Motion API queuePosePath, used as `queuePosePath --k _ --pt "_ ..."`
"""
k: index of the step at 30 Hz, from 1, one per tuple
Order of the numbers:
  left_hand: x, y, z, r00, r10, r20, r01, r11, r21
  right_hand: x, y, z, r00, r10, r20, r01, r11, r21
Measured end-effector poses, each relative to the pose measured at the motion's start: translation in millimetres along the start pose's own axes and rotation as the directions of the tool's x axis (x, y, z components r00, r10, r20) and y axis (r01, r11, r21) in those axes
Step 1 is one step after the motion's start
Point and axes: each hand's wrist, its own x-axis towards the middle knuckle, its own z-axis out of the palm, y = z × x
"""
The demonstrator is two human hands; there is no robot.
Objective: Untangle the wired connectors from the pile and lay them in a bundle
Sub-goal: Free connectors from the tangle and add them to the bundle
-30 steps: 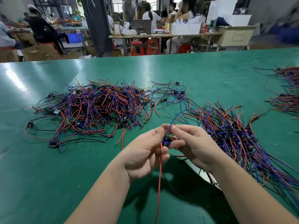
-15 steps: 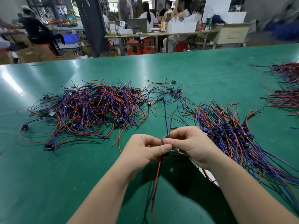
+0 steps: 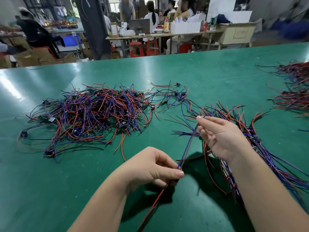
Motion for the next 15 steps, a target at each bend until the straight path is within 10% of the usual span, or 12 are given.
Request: queuePosePath --k 10,15 --pt "-3.4 3.1 -3.8 0.992 0.128 0.004 -0.127 0.989 -0.072 4.7 -0.3 -1.0 0.996 0.09 0.014 -0.089 0.932 0.353" --pt "-0.4 9.1 -5.8 0.945 0.254 -0.205 -0.321 0.842 -0.434 4.6 6.6 1.3 0.984 0.171 0.05 -0.177 0.971 0.161"
